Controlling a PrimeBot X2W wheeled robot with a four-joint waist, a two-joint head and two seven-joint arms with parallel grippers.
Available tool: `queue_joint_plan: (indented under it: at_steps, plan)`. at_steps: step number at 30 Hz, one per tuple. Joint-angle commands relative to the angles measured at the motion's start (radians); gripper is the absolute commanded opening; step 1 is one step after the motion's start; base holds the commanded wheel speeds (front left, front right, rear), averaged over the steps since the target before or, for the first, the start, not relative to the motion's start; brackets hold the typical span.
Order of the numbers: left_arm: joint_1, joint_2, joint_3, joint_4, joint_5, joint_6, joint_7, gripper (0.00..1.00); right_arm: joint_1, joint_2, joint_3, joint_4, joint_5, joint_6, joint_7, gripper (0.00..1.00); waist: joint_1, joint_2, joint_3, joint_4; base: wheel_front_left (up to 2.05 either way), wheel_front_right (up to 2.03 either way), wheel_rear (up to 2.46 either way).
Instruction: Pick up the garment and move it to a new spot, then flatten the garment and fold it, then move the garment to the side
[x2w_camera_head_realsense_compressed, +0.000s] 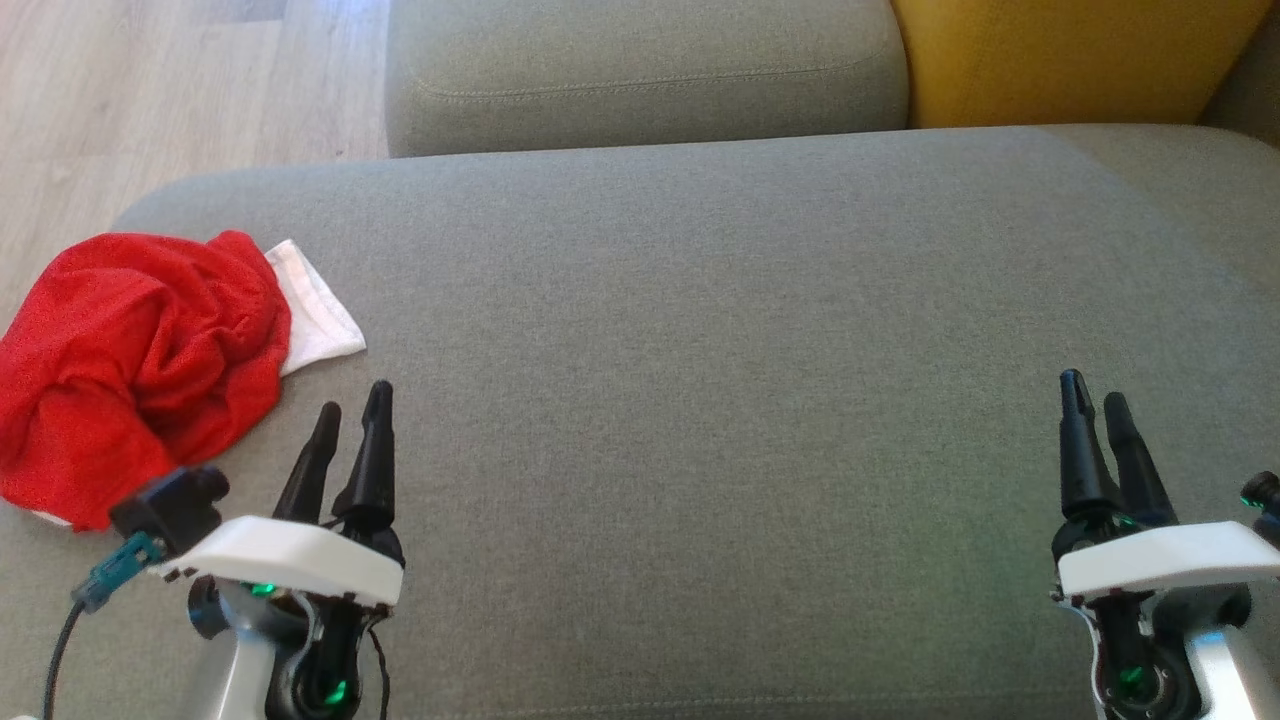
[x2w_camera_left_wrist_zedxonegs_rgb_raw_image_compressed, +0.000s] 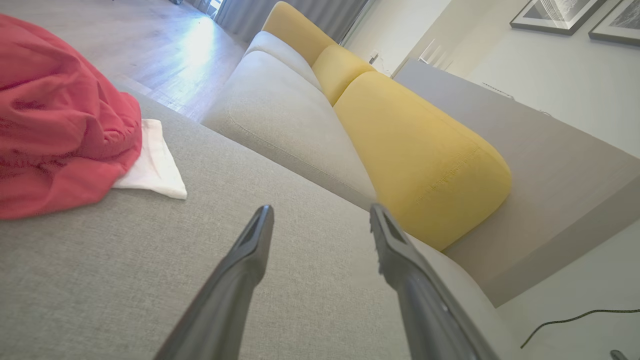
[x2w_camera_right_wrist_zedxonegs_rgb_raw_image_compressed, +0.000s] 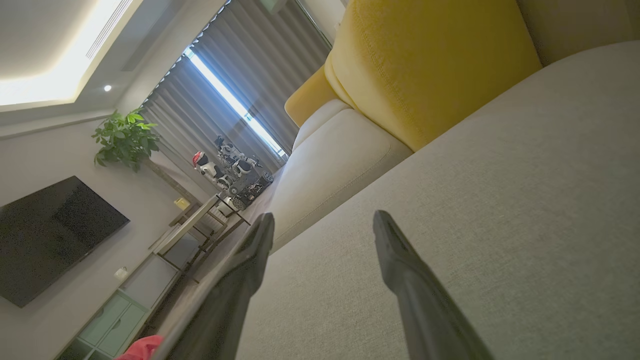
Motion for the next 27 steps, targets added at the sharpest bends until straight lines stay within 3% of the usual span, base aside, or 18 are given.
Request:
queue_joint_plan:
  at_steps: [1, 27]
  plan:
    - [-0.059, 0.02, 0.014, -0.042, 0.033, 0.007, -0.013, 1.0, -0.045, -0.022, 0.016, -0.044, -0.033, 0.003, -0.015, 1.0, 0.0, 0.0, 0.0, 0.0, 0.0, 0.0, 0.0]
    - [-0.052, 0.086, -0.066, -0.023, 0.337, 0.106, -0.089, 1.0, -0.032, -0.027, 0.067, -0.036, -0.34, 0.003, -0.064, 1.0, 0.0, 0.0, -0.006, 0.006, 0.0, 0.0, 0.0]
